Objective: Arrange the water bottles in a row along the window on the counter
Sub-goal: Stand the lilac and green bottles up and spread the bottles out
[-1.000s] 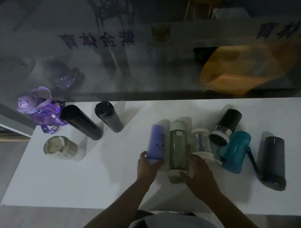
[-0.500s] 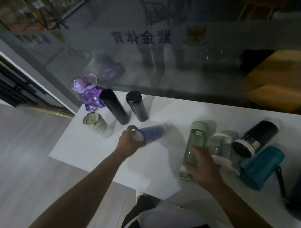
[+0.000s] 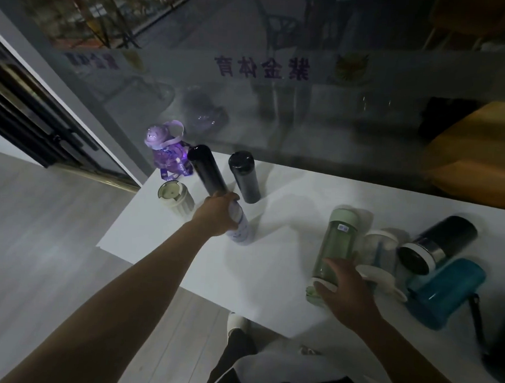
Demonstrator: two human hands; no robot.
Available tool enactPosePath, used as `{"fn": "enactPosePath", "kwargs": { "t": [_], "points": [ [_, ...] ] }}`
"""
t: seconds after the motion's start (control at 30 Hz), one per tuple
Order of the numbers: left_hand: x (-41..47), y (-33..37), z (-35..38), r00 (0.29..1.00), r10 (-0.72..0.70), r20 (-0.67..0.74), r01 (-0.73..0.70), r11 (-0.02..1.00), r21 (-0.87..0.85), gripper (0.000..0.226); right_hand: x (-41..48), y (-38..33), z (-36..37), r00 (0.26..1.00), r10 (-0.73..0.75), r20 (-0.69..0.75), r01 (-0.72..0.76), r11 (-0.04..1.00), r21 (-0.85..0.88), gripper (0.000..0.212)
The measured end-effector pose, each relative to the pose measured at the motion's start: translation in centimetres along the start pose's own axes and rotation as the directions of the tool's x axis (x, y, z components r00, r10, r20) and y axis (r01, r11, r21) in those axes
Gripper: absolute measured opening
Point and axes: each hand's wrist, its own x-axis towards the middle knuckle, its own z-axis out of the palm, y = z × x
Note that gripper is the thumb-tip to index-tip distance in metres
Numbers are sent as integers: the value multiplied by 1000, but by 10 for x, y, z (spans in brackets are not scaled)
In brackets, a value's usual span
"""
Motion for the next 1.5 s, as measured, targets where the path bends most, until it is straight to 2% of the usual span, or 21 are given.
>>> {"fn": "enactPosePath", "kwargs": {
  "t": [0.1, 0.17, 0.33, 0.43, 0.5, 0.57, 0.6, 0.67, 0.77, 0.83, 0.97, 1.07, 1.17, 1.3, 1.37, 1.43, 1.5],
  "points": [
    [0, 2, 0, 999, 31, 29, -31, 1000, -1, 76, -6, 4, 0, 1000, -16, 12, 16, 1000, -9, 67],
    [1, 3, 1, 998, 30, 62, -34, 997, 66, 81, -8, 11, 1, 1000, -5, 20, 5, 1000, -11, 71],
    [-1, 18, -6, 994, 64, 91, -88, 953, 289, 93, -16, 19, 3, 998, 60, -18, -60, 998, 23, 55],
    [-9, 34, 2, 983, 171, -64, -147, 948, 283, 86, -24, 24, 6, 992, 112, -59, -110, 993, 50, 53],
    [-20, 45, 21, 917, 315, -245, -288, 947, 141, 77, -29, 28, 9, 983, 162, -88, -153, 983, 101, 57],
    [-34, 51, 54, 844, 420, -333, -444, 896, 7, 71, -36, 27, 13, 966, 211, -149, -181, 964, 192, 62],
    [-40, 51, 74, 832, 458, -314, -491, 870, -32, 71, -39, 25, 15, 953, 241, -183, -197, 954, 227, 64],
    [-50, 43, 114, 845, 504, -177, -520, 852, -58, 74, -44, 17, 20, 928, 287, -236, -225, 939, 258, 66],
    [-53, 18, 160, 869, 490, 67, -492, 870, 19, 83, -47, 4, 36, 883, 408, -231, -319, 884, 342, 64],
    [-50, 2, 177, 881, 441, 170, -461, 882, 99, 88, -40, -2, 47, 830, 523, -194, -414, 811, 413, 70],
    [-45, -19, 184, 885, 392, 252, -438, 884, 162, 89, -17, -5, 66, 700, 700, -145, -515, 634, 577, 61],
    [-39, -28, 182, 865, 409, 292, -470, 863, 183, 87, 0, -6, 77, 596, 779, -195, -557, 576, 598, 65],
    [-33, -36, 183, 833, 450, 322, -517, 840, 164, 83, 11, -9, 83, 525, 828, -198, -579, 518, 630, 60],
    [-26, -48, 189, 805, 478, 350, -554, 818, 155, 81, 14, -14, 84, 480, 846, -232, -578, 504, 642, 62],
    [-23, -52, 189, 796, 485, 362, -561, 815, 143, 82, 13, -21, 81, 458, 841, -288, -582, 528, 619, 66],
    [-22, -54, 188, 782, 484, 392, -567, 814, 125, 81, 11, -30, 74, 454, 806, -380, -598, 592, 541, 75],
    [-21, -54, 188, 767, 484, 422, -573, 812, 111, 81, 8, -41, 63, 492, 730, -474, -620, 676, 397, 83]
  ]
}}
